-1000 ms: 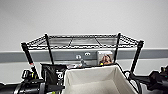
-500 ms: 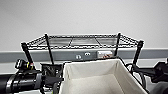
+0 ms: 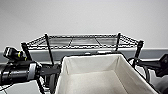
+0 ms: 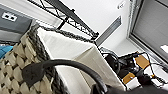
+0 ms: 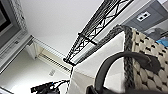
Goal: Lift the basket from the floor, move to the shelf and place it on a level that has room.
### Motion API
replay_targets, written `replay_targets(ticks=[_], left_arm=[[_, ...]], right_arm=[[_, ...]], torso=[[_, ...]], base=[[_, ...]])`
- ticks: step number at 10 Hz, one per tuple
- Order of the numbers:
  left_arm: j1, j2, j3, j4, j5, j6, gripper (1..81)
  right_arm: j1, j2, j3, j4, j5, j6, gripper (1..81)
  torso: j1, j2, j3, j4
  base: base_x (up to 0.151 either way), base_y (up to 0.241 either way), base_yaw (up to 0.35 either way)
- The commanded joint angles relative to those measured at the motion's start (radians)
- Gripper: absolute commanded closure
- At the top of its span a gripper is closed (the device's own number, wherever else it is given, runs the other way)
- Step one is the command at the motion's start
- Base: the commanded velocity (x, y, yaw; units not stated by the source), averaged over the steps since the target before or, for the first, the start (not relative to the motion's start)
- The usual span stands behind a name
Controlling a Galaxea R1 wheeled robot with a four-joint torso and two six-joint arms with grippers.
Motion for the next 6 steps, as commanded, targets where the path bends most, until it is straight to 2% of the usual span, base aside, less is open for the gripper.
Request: replay_targets(ticks=[1, 6], left_arm=[[-0.204, 0.003, -0.049, -0.077, 0.005, -0.021, 81.1], [-0.385, 0.017, -0.118, -0.201, 0.097, -0.021, 81.1]], right_arm=[[0.19, 0.007, -0.044, 0.006, 0.005, 0.069, 81.1], [0.345, 0.052, -0.093, 0.006, -0.039, 0.166, 81.1]], torso=[[0.0, 0.0, 0.0, 0.0], [0.0, 0.0, 0.0, 0.0]], base=[[0.0, 0.0, 0.0], [0.0, 0.0, 0.0]])
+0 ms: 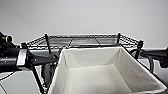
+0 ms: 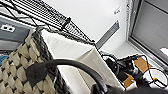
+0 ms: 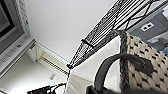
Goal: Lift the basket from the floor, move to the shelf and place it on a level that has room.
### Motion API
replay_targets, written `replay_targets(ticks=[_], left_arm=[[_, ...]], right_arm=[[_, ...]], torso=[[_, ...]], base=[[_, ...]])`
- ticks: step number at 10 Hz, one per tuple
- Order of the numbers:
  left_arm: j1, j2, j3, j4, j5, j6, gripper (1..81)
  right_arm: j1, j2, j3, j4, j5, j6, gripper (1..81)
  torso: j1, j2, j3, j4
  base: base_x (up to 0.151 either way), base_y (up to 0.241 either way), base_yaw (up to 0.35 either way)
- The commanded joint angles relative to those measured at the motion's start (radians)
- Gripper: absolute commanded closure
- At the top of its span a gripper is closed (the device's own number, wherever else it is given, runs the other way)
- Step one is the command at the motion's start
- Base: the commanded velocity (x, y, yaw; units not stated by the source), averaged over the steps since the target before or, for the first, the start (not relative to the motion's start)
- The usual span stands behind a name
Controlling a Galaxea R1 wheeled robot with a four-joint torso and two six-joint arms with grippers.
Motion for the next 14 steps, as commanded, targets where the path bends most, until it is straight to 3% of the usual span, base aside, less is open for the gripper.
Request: replay_targets(ticks=[1, 4, 10, 14], left_arm=[[-0.188, 0.024, -0.096, -0.071, 0.023, 0.008, 81.1], [-0.246, 0.07, -0.148, -0.114, 0.049, 0.008, 81.1], [-0.312, 0.178, -0.285, -0.136, 0.055, 0.008, 81.1], [-0.317, 0.255, -0.384, -0.126, 0.092, 0.01, 81.1]], right_arm=[[0.203, 0.055, -0.076, -0.003, 0.0, 0.067, 81.1], [0.274, 0.098, -0.112, -0.003, -0.023, 0.113, 81.1], [0.381, 0.223, -0.252, 0.04, -0.035, 0.116, 81.1], [0.392, 0.32, -0.351, 0.045, -0.052, 0.114, 81.1]], torso=[[0.0, 0.0, 0.0, 0.0], [0.0, 0.0, 0.0, 0.0], [0.0, 0.0, 0.0, 0.0], [0.0, 0.0, 0.0, 0.0]], base=[[0.0, 0.0, 0.0], [0.0, 0.0, 0.0], [0.0, 0.0, 0.0], [0.0, 0.0, 0.0]])
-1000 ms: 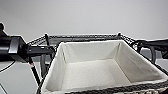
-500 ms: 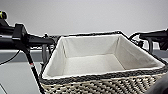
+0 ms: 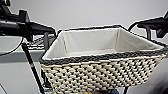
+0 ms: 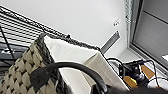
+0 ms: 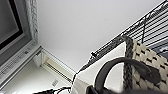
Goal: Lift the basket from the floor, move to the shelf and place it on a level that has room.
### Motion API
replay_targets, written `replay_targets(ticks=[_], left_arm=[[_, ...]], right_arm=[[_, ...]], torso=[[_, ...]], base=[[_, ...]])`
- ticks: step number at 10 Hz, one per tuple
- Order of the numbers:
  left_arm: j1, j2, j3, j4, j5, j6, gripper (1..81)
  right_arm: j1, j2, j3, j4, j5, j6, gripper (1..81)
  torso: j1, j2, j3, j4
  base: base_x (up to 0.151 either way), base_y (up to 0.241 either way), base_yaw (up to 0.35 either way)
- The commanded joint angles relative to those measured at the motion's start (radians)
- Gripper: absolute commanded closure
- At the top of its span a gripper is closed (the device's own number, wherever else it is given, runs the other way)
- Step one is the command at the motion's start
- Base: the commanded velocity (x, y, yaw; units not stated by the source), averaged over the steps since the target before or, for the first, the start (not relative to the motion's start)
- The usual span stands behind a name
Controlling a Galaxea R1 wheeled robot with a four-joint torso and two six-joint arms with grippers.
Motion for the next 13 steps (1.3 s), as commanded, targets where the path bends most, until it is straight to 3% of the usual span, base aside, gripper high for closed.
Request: replay_targets(ticks=[1, 13], left_arm=[[-0.113, 0.083, -0.116, 0.017, -0.008, 0.014, 81.1], [-0.167, 0.27, -0.358, 0.02, 0.04, 0.021, 81.1]], right_arm=[[0.123, 0.106, -0.122, -0.014, 0.032, -0.004, 81.1], [0.142, 0.295, -0.377, -0.023, -0.015, -0.024, 81.1]], torso=[[0.0, 0.0, 0.0, 0.0], [0.0, 0.0, 0.0, 0.0]], base=[[0.0, 0.0, 0.0], [0.0, 0.0, 0.0]])
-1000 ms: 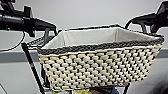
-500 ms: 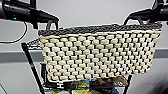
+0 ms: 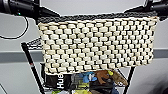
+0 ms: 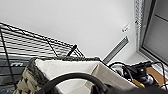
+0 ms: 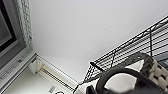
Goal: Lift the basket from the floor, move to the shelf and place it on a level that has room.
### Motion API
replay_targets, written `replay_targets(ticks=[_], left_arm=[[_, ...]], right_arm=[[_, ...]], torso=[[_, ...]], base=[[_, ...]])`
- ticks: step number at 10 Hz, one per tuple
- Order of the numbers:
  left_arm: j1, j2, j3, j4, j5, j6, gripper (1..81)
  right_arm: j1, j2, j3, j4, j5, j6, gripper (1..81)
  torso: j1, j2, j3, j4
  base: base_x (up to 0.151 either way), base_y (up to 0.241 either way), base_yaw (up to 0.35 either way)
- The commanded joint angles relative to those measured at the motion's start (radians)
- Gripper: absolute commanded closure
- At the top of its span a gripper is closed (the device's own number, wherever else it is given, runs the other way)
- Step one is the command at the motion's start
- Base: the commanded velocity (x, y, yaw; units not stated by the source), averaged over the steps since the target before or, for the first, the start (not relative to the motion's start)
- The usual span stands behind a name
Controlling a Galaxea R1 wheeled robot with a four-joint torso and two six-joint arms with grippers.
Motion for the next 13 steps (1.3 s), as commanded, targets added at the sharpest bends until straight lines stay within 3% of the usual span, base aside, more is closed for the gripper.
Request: replay_targets(ticks=[1, 7, 13], left_arm=[[-0.14, 0.075, -0.086, 0.02, -0.056, 0.022, 81.1], [-0.191, 0.157, -0.169, 0.012, -0.036, 0.022, 81.1], [-0.187, 0.203, -0.255, 0.021, 0.003, 0.028, 81.1]], right_arm=[[0.148, 0.049, -0.092, -0.036, 0.025, -0.022, 81.1], [0.211, 0.12, -0.194, -0.035, -0.027, -0.042, 81.1], [0.174, 0.18, -0.26, -0.031, -0.034, -0.076, 81.1]], torso=[[0.0, 0.0, 0.0, 0.0], [0.0, 0.0, 0.0, 0.0], [0.001, 0.0, 0.0, 0.0]], base=[[0.0, 0.0, 0.0], [0.0, 0.0, 0.0], [0.0, 0.0, 0.0]])
